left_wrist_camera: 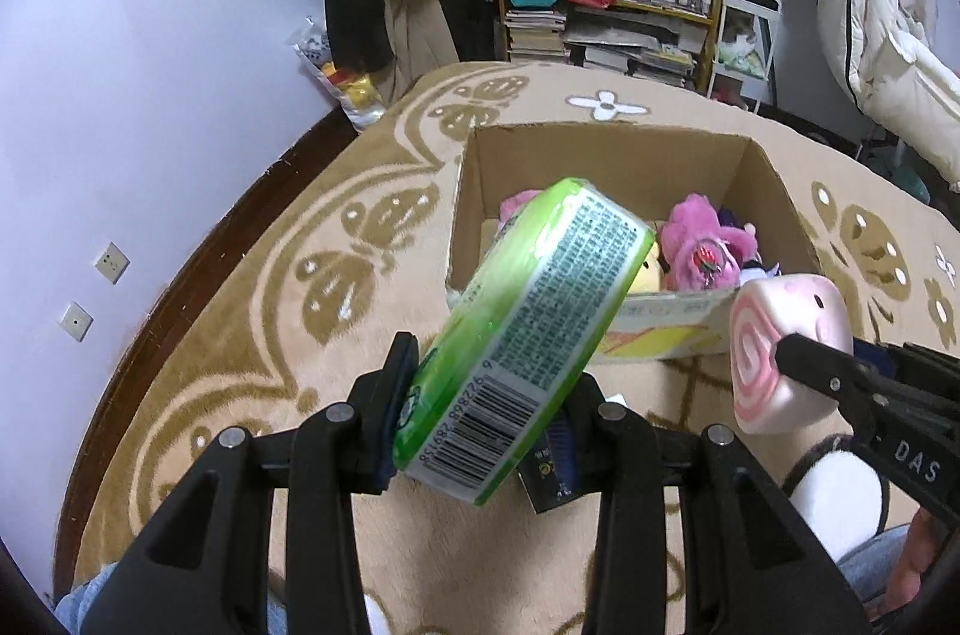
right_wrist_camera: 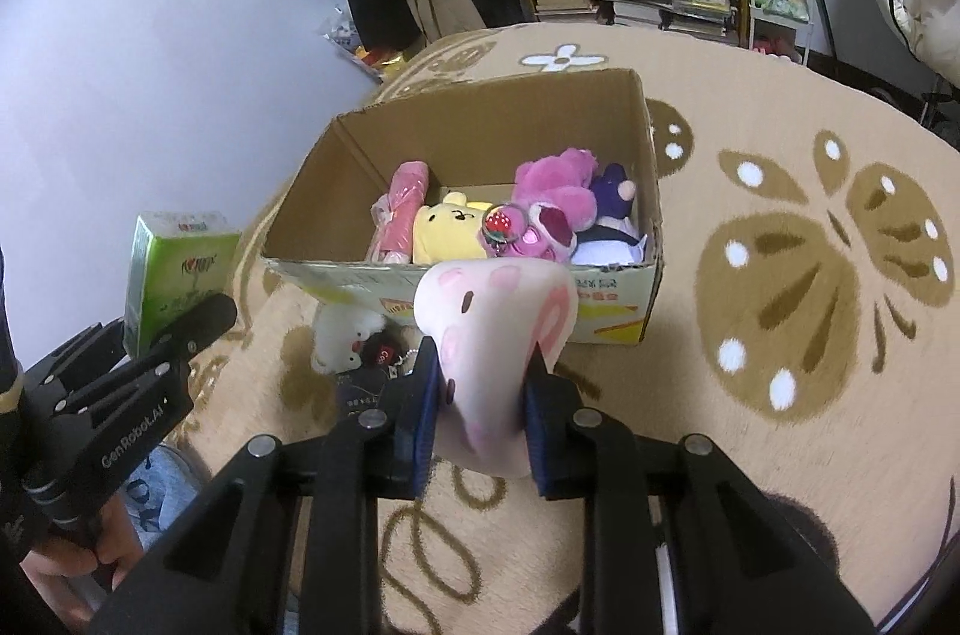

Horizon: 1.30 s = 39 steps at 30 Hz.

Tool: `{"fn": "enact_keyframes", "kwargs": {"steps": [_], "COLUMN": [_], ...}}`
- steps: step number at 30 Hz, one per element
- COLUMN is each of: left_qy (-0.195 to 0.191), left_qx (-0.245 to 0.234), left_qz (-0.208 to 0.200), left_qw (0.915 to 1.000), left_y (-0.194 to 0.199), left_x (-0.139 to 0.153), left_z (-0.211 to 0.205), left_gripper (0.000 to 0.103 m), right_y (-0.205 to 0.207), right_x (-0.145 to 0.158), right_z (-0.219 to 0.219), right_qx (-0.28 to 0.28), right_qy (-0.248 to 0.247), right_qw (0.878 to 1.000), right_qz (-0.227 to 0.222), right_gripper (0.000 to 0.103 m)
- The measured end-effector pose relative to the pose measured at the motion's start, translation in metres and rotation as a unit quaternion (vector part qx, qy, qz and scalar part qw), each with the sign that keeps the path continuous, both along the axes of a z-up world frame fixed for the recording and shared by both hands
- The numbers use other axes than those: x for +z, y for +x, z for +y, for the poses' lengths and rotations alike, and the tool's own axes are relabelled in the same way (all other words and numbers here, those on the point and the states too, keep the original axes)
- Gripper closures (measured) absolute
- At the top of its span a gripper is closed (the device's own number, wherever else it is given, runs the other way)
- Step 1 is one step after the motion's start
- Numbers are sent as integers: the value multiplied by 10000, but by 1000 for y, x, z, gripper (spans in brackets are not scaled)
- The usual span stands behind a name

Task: Organize soft objects
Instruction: 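Carry the swirl roll and green tissue pack up over the box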

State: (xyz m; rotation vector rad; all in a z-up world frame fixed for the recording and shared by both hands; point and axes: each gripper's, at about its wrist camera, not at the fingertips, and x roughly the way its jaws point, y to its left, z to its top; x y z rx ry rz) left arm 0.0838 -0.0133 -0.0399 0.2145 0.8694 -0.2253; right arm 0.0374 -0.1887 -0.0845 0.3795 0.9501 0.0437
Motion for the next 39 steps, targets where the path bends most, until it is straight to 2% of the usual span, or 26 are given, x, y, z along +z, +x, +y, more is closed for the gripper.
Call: {"fn": "enact_keyframes", "kwargs": {"steps": [6, 12, 19, 24, 30, 39], "left_qy": [-88, -247, -381, -502, -548, -445], "left_qx": [100, 155, 216, 288, 317, 219], "left_qz": [-142, -423, -676, -644, -580, -553], "left_qw": [9998, 9987, 9967, 9962, 9963, 9972], "left_y": [7, 14, 24, 35, 46, 56], "left_x": [7, 16, 20, 15, 6, -5], "left_z": [2, 2, 0, 0, -2, -10], "left_gripper": [66, 66, 66, 66, 66, 65], "right_y": [0, -2, 0, 6, 15, 29], "right_x": [10, 30, 33, 38, 36, 30], "right_z": [2, -3, -5, -4, -2, -4], "right_qx": [69, 30, -55, -23, 11, -52], "right_qy": [-11, 54, 128, 97, 73, -25], "right_qw": [9999, 9979, 9947, 9922, 9914, 9902], "right_qz": [-146, -637, -1016, -1246, -1309, -1394], "right_gripper": [77, 77, 77, 77, 76, 74]}}
